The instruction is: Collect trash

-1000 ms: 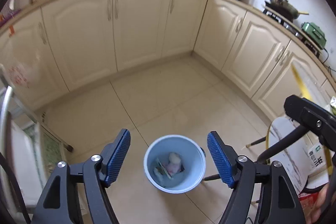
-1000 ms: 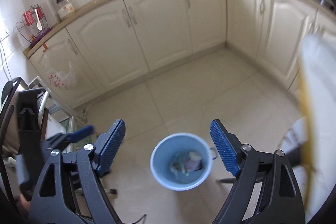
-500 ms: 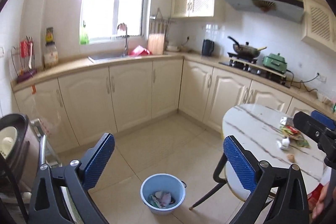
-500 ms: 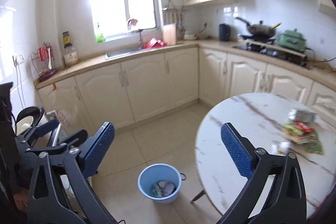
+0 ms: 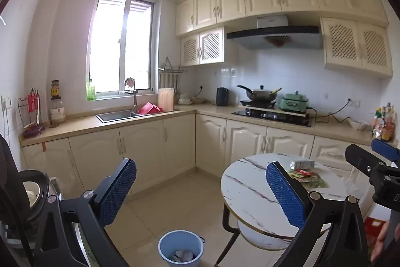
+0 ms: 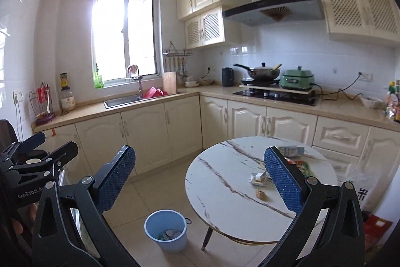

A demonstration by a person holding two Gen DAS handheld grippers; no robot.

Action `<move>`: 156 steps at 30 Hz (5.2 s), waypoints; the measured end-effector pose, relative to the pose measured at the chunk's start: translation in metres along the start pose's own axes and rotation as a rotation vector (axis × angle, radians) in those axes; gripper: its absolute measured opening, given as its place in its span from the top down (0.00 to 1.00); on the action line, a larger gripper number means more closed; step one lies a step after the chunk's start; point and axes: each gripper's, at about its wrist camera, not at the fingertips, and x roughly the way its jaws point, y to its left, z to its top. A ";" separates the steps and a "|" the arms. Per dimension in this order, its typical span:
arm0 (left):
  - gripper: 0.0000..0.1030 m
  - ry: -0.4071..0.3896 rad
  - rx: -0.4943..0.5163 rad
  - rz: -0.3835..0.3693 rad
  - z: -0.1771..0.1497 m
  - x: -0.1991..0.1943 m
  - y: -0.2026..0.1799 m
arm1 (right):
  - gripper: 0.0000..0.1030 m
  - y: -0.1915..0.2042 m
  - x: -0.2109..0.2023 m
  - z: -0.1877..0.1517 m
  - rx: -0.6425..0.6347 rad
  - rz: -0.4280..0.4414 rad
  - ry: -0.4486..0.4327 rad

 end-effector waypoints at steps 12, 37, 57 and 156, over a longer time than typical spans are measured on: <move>0.01 -0.088 0.020 -0.030 -0.068 -0.102 0.011 | 0.00 -0.007 -0.054 0.016 -0.008 -0.071 -0.089; 0.01 -0.010 0.036 -0.047 -0.036 -0.049 -0.001 | 0.00 -0.041 -0.035 0.004 0.039 -0.140 -0.062; 0.01 0.489 0.159 -0.318 -0.069 0.194 -0.173 | 0.00 -0.234 0.122 -0.133 0.236 -0.316 0.382; 0.74 0.699 -0.135 -0.206 -0.128 0.332 0.148 | 0.79 0.125 0.419 -0.180 0.065 0.531 0.652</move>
